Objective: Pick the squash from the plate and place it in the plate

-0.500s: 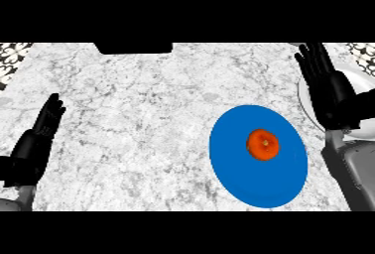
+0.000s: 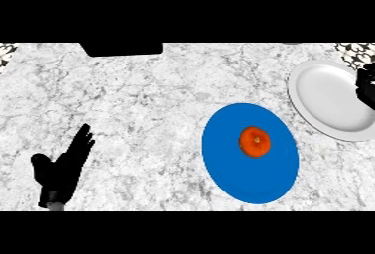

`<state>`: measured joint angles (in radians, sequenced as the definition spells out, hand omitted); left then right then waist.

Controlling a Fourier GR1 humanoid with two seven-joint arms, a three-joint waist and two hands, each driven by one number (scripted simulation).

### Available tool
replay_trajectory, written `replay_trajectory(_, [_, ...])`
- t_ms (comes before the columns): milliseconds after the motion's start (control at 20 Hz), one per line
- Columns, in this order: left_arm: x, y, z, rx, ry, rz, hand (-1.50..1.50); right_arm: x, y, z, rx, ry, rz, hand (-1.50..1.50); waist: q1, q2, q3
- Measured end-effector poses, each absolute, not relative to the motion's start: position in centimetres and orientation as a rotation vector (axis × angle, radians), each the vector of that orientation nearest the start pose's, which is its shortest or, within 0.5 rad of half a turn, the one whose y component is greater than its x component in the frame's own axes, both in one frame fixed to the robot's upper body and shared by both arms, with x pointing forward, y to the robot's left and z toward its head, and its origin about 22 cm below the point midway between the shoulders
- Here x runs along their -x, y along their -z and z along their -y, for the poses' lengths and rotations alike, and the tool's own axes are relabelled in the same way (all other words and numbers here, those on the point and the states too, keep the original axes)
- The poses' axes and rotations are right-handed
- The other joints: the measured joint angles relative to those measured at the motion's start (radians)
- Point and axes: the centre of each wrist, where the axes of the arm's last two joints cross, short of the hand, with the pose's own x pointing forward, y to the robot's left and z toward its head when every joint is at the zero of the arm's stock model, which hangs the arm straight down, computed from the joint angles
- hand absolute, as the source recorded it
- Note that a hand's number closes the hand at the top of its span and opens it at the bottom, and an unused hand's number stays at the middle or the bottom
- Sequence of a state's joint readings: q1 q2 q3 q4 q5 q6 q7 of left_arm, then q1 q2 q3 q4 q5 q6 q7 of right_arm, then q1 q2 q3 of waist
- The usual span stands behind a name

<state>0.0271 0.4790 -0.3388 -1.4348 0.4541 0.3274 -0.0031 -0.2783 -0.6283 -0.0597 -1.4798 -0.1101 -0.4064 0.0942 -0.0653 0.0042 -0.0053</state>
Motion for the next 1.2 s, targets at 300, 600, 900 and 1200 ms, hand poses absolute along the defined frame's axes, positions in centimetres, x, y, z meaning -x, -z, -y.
replay_trajectory(300, [-22.3, 2.9, -26.6, -0.064, -0.027, 1.253, 0.0, -25.0, -9.4, 35.4, 0.887, 0.219, 1.771, -1.5, 0.022, -0.01, 0.007])
replay_trajectory(600, [-23.0, 2.9, -25.4, -0.034, -0.015, 1.241, 0.0, -20.1, -9.4, 34.8, 0.919, 0.11, 1.715, -1.5, 0.042, -0.011, 0.008])
replay_trajectory(900, [-23.4, 2.7, -24.8, -0.028, -0.003, 1.237, 0.0, -18.9, -11.6, 34.3, 0.874, -0.217, 1.487, -1.5, 0.055, -0.008, 0.006])
replay_trajectory(1200, [-23.9, 2.5, -24.5, -0.014, 0.01, 1.232, 0.0, -18.9, -14.3, 30.7, 0.863, -0.387, 1.296, -1.5, 0.072, -0.006, 0.006])
